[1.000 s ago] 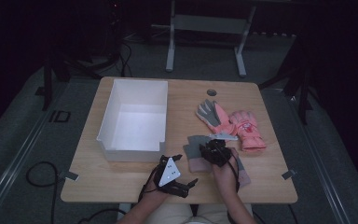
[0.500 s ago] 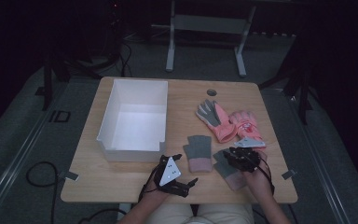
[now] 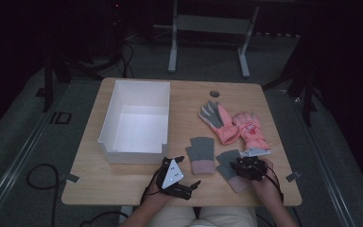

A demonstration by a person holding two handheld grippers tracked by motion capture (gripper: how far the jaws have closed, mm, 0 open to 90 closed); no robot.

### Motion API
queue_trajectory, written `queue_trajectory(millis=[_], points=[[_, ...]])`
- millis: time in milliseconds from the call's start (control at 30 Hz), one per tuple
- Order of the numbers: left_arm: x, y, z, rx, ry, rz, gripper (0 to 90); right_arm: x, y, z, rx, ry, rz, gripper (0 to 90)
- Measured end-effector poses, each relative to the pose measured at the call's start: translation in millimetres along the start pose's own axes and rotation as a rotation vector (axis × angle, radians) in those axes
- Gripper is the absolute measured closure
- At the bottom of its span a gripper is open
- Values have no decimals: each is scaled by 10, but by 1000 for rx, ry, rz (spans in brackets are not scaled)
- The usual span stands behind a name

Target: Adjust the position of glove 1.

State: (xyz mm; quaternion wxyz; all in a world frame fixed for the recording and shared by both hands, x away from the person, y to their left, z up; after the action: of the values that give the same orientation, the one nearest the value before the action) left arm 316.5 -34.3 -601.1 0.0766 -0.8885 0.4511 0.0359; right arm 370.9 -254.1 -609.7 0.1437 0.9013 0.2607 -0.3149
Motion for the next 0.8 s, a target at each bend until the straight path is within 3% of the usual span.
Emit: queue_trajectory(millis=[100, 233, 267, 367, 400, 467, 600, 667, 700, 733, 800], points=[[-3, 1, -2, 1, 4, 0, 13, 26, -17, 25, -27, 24, -7, 690], [-2, 2, -2, 2, 3, -2, 13, 30, -42, 31, -6, 36, 13, 766], [-1, 5, -1, 7, 2, -2, 13, 28, -79, 20, -18, 18, 53, 842], [1, 6, 0, 7, -2, -2, 13, 15, -92, 2, -16, 18, 86, 855], [0, 3, -1, 6, 0, -3, 13, -56, -95, -35, 12, 57, 122, 858], [-5, 2, -3, 4, 5, -3, 13, -104, -90, -53, 38, 77, 133, 859], [0, 4, -2, 7, 1, -2, 13, -297, -54, -117, 174, 131, 174, 859], [0, 6, -2, 10, 2, -2, 13, -368, -32, -123, 248, 140, 210, 859], [0, 6, -2, 10, 2, -2, 13, -368, -32, -123, 248, 140, 210, 859], [1, 6, -1, 11, 0, -3, 13, -384, -18, -93, 302, 138, 229, 859], [0, 9, -2, 13, 1, -3, 13, -382, -16, -74, 317, 137, 238, 859]])
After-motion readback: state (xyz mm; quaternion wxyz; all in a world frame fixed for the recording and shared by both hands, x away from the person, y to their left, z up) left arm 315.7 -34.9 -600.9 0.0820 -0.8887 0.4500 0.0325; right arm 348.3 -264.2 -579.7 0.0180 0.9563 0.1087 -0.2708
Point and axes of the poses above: each handheld gripper's, and its own axes: x roughly forward along the jaws, z roughly out of its underside, y roughly to its right, the point moved 8 cm from there along x, roughly forward along the jaws, and after that the axes turned 8 degrees about y, right-handed, at the moved point
